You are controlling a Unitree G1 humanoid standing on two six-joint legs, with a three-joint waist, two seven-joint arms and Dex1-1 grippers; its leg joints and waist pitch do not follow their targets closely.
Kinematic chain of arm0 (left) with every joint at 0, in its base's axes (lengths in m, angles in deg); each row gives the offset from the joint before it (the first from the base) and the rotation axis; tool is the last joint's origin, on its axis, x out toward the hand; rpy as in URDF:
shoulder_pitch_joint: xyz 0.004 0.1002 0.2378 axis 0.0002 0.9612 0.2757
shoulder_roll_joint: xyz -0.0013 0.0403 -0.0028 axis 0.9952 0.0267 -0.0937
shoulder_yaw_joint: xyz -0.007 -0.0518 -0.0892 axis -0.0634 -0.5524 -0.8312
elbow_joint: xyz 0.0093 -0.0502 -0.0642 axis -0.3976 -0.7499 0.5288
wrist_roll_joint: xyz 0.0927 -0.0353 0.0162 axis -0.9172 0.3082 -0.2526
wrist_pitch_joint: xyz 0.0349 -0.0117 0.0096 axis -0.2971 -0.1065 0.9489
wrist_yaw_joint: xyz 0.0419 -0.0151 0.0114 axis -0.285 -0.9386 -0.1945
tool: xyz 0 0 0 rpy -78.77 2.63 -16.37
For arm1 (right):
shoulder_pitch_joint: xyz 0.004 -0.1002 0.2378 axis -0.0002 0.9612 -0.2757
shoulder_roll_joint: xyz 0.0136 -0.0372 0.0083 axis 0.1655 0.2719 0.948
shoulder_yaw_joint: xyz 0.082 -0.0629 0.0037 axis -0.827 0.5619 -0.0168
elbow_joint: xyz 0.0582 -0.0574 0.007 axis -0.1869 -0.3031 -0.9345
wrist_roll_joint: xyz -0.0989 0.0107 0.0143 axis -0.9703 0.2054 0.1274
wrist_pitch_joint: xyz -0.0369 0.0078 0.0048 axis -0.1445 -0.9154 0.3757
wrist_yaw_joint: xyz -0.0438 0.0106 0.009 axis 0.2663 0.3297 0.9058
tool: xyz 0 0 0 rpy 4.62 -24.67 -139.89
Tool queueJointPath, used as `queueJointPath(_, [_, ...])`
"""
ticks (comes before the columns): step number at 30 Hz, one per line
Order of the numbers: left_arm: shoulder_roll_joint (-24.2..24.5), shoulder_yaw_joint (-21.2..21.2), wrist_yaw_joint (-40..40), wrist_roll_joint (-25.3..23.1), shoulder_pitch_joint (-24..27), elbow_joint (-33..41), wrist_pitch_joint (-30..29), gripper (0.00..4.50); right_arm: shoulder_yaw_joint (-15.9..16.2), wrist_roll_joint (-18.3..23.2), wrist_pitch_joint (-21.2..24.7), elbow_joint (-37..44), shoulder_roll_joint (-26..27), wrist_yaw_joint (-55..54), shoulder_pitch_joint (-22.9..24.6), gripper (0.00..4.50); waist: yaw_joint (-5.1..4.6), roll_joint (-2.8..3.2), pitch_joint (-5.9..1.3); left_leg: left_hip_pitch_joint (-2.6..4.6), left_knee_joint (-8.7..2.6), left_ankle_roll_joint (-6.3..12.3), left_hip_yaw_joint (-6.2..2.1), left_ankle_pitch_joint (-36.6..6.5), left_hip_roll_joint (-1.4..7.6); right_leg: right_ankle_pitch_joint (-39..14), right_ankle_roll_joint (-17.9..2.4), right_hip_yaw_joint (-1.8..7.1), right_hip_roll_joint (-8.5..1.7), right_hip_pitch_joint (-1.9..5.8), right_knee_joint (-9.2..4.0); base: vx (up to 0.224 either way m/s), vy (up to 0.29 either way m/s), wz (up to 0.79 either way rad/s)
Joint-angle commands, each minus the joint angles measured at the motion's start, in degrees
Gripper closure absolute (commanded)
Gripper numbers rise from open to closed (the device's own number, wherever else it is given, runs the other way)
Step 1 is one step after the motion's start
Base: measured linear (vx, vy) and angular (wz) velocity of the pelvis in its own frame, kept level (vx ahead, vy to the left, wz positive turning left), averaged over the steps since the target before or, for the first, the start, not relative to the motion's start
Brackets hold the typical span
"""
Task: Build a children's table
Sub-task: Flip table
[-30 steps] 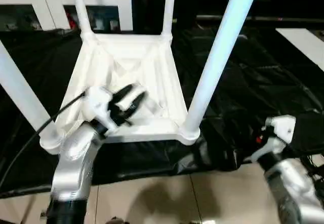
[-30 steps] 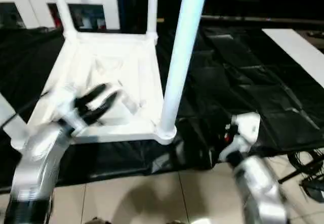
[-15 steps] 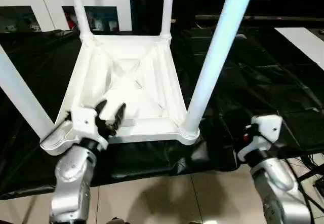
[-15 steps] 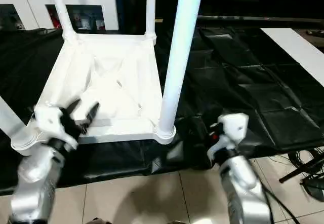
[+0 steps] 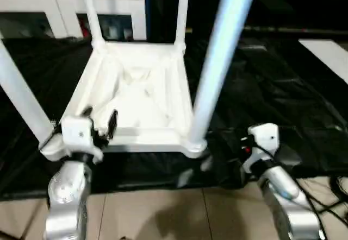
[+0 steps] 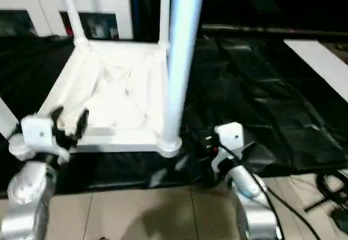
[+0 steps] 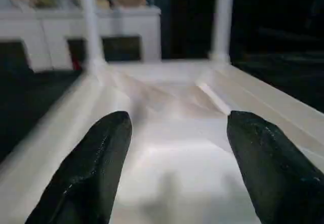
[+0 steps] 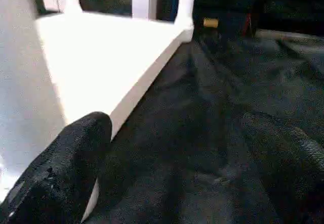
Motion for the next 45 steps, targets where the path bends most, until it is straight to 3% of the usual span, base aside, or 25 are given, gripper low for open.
queueJointPath(1, [0.88,-0.19,0.03,-0.83,1.28,1.97,0.42,1.02,-0.04,0.81,-0.43,0.47,0.28,0.41,1.36,0.00,2.37,-0.85,-2.19,-2.73,0.71,1.54,0.71,-4.22,-1.10,-39.22,14.80,10.70,-12.00,3.22,-10.96,-0.002,-0.153,-0.04])
queueJointPath(2, [1.03,-0.15,-0.22,-0.81,1.58,2.13,0.73,1.02,-0.20,1.21,-0.63,0.34,0.47,0.64,1.69,0.00,3.25,-1.45,-2.39,-2.76,1.52,3.60,-0.58,-7.23,-0.97,-35.14,18.32,13.43,-13.94,3.35,-10.22,0.008,-0.108,0.07])
queueJointPath(3, [2.26,0.38,0.34,-1.47,2.31,2.25,1.38,1.02,-0.70,1.30,-1.22,0.76,1.17,-0.36,2.53,0.00,3.62,-2.06,-2.65,-3.92,3.16,4.76,-1.97,-7.35,-1.75,-25.20,16.20,14.58,-15.33,4.39,-9.76,0.008,-0.108,0.07])
queueJointPath(5, [3.34,0.53,0.39,-2.12,2.77,2.25,1.73,1.02,-1.36,2.10,-1.17,1.18,1.82,-1.13,3.11,0.00,4.30,-1.71,-2.19,-2.38,1.56,3.19,-2.61,-3.59,-2.06,-11.29,5.75,12.09,-13.23,3.72,-9.50,-0.003,-0.038,0.05])
queueJointPath(6, [3.63,0.39,0.60,-1.62,2.87,2.10,1.84,1.02,-1.55,2.13,-1.53,1.00,1.96,-1.51,3.14,0.00,4.35,-1.36,-2.02,-1.28,-1.21,2.76,-1.73,0.50,-2.49,-5.95,-0.46,8.97,-9.56,3.85,-9.62,0.000,0.000,0.00])
queueJointPath(7, [3.83,0.33,1.24,-0.86,3.23,2.34,1.74,1.02,-1.78,2.00,-1.90,1.11,1.99,-1.88,3.34,0.00,4.54,-0.80,-2.29,-0.51,-3.13,3.12,-1.30,2.61,-2.07,-4.15,-2.51,7.69,-7.78,3.78,-9.43,0.000,0.000,0.00])
queueJointPath(8, [4.25,0.06,2.45,0.40,4.17,3.06,1.92,1.02,-2.20,2.23,-2.24,1.58,1.96,-1.96,3.87,0.00,4.37,1.15,-2.72,1.06,-6.45,4.62,-0.86,4.92,1.05,-2.45,-4.00,5.48,-5.71,3.17,-8.80,-0.007,0.082,0.16])
queueJointPath(9, [4.69,-0.67,3.27,1.45,5.56,4.36,2.71,1.02,-2.48,2.71,-2.32,2.56,1.60,-1.34,4.80,0.00,3.23,2.33,-2.83,3.55,-8.81,8.24,-3.31,-0.73,7.80,-1.92,-3.62,4.03,-4.57,1.31,-6.14,-0.007,0.082,0.16])
queueJointPath(10, [4.96,-1.47,3.73,2.15,6.35,4.99,3.45,1.02,-2.52,2.83,-2.49,2.85,1.29,-0.75,5.23,0.00,2.37,2.69,-2.70,3.45,-10.17,8.28,-3.95,-7.16,10.24,0.10,-4.85,3.87,-5.76,1.24,-4.25,0.001,0.094,0.13])
queueJointPath(11, [5.15,-1.94,4.43,2.87,7.02,5.55,4.23,1.02,-2.45,3.97,-2.27,3.22,0.89,0.85,5.72,0.00,1.71,1.33,-2.44,3.25,-10.17,6.89,-2.39,-12.48,8.53,1.35,-6.28,4.46,-6.78,1.30,-5.05,0.002,0.073,0.11])
queueJointPath(12, [5.31,-2.20,4.91,3.34,7.45,5.90,4.78,1.02,-2.41,4.88,-2.06,3.47,0.63,2.02,6.03,0.00,1.79,1.31,-2.13,2.85,-10.12,5.26,-1.26,-15.58,7.12,-0.02,-7.23,5.05,-7.74,1.63,-6.16,0.002,0.073,0.11])
queueJointPath(13, [5.37,-2.56,5.72,4.92,8.52,6.87,5.02,0.84,-2.18,4.96,-2.27,3.90,-0.13,3.18,6.64,0.00,2.31,0.35,-1.96,2.25,-9.21,2.15,0.81,-17.09,4.69,-5.60,-7.42,5.71,-9.00,2.20,-7.74,-0.009,0.060,0.08])
queueJointPath(14, [5.50,-2.74,6.57,6.18,9.82,7.88,5.64,0.84,-2.21,5.58,-2.32,4.37,-0.71,4.43,7.32,0.00,2.46,0.17,-1.73,2.05,-9.08,1.12,1.33,-16.79,4.16,-9.79,-6.64,5.78,-9.13,2.24,-8.42,0.000,0.000,0.00])
queueJointPath(16, [5.45,-2.67,8.25,9.71,13.20,9.85,5.46,0.65,-2.77,5.98,-2.58,4.72,-2.32,6.24,8.73,0.00,2.37,-0.19,-1.14,2.22,-9.75,-1.54,1.42,-19.43,4.56,-21.88,-3.24,5.41,-8.43,1.62,-9.45,-0.016,0.025,-0.01])
queueJointPath(18, [5.66,-2.84,8.39,10.38,14.90,10.27,5.89,0.57,-3.38,7.01,-2.35,4.84,-2.80,6.90,9.07,0.00,1.97,-0.35,-0.87,2.59,-10.22,-2.87,1.18,-23.37,4.68,-25.35,-1.68,5.08,-8.21,1.43,-9.83,-0.023,0.051,-0.09])
queueJointPath(22, [4.12,-8.36,3.94,11.60,16.56,10.59,6.72,0.23,-2.84,14.42,0.79,9.68,-4.61,13.74,9.78,0.00,1.95,-1.06,-1.00,2.83,-9.97,-2.66,1.27,-23.43,4.50,-26.01,0.17,5.18,-8.55,1.50,-10.57,0.000,0.000,0.00])
queueJointPath(26, [5.89,-11.36,1.88,10.60,14.74,9.11,5.08,0.01,-0.12,16.03,2.78,10.84,-5.93,17.65,9.31,0.00,2.21,-1.30,-0.92,2.94,-9.99,-2.71,1.19,-23.08,4.56,-26.60,0.82,5.13,-8.61,1.22,-10.72,0.000,0.000,0.00])
queueJointPath(29, [7.95,-11.70,1.42,12.00,12.35,9.06,2.50,0.01,1.57,16.75,3.87,11.12,-6.26,19.44,8.67,0.00,2.58,-1.31,-1.34,3.02,-10.08,-2.96,1.16,-21.11,4.76,-20.86,-0.37,5.24,-8.40,1.32,-10.03,0.000,0.000,0.00])
queueJointPath(30, [9.66,-11.03,2.26,13.78,10.12,8.80,-0.96,0.01,3.00,17.52,4.80,11.23,-6.54,21.02,8.14,0.00,2.76,-0.47,-1.38,3.05,-10.18,-3.09,1.14,-20.88,4.82,-17.55,-1.40,5.22,-8.24,1.28,-9.55,0.000,0.000,0.00])
queueJointPath(31, [10.35,-10.60,3.03,14.80,9.11,8.65,-2.77,0.01,3.57,17.88,5.31,11.27,-6.66,21.67,7.85,0.00,2.77,-0.56,-1.51,3.20,-10.17,-3.16,1.18,-20.85,4.74,-15.52,-2.17,5.18,-8.10,1.35,-9.27,0.000,0.000,0.00])
queueJointPath(36, [13.02,-8.18,5.57,12.12,2.45,0.92,-4.97,0.01,6.80,17.44,5.85,9.66,-5.83,23.48,5.91,0.00,2.82,-0.33,-1.91,2.90,-9.98,-2.93,1.47,-16.78,4.55,-8.13,-3.97,5.35,-8.29,1.93,-8.40,0.000,0.000,0.00])
queueJointPath(37, [13.56,-8.10,5.07,11.00,0.95,-1.02,-4.83,0.01,7.13,17.14,5.78,9.06,-5.48,23.42,5.11,0.00,2.92,0.55,-2.08,2.49,-10.01,-2.86,1.23,-15.29,4.64,-6.60,-4.62,5.29,-8.52,2.38,-7.99,0.000,0.000,0.00])
queueJointPath(38, [13.92,-8.03,4.67,10.21,-0.04,-2.27,-4.79,0.01,7.32,16.94,5.74,8.68,-5.26,23.40,4.55,0.00,2.70,0.18,-2.20,2.54,-9.86,-2.49,1.42,-14.10,4.65,-4.81,-4.76,5.24,-8.38,2.39,-7.97,0.000,0.000,0.00])
queueJointPath(42, [15.38,-7.19,2.98,9.38,-3.75,-7.09,-7.32,0.01,8.56,15.54,4.95,6.26,-4.59,23.76,1.69,0.00,2.80,1.26,-2.43,2.59,-9.63,-2.16,1.36,-12.68,4.62,-1.93,-6.53,5.10,-8.49,2.64,-7.45,0.000,0.000,0.00])
queueJointPath(45, [15.36,-7.07,0.65,8.31,-4.90,-8.19,-8.67,0.01,8.94,15.39,4.95,5.57,-4.38,23.61,0.51,0.00,2.81,0.95,-2.42,2.66,-9.63,-2.09,1.51,-12.76,4.80,-1.88,-7.72,5.07,-8.48,2.63,-7.37,0.000,0.000,0.00])
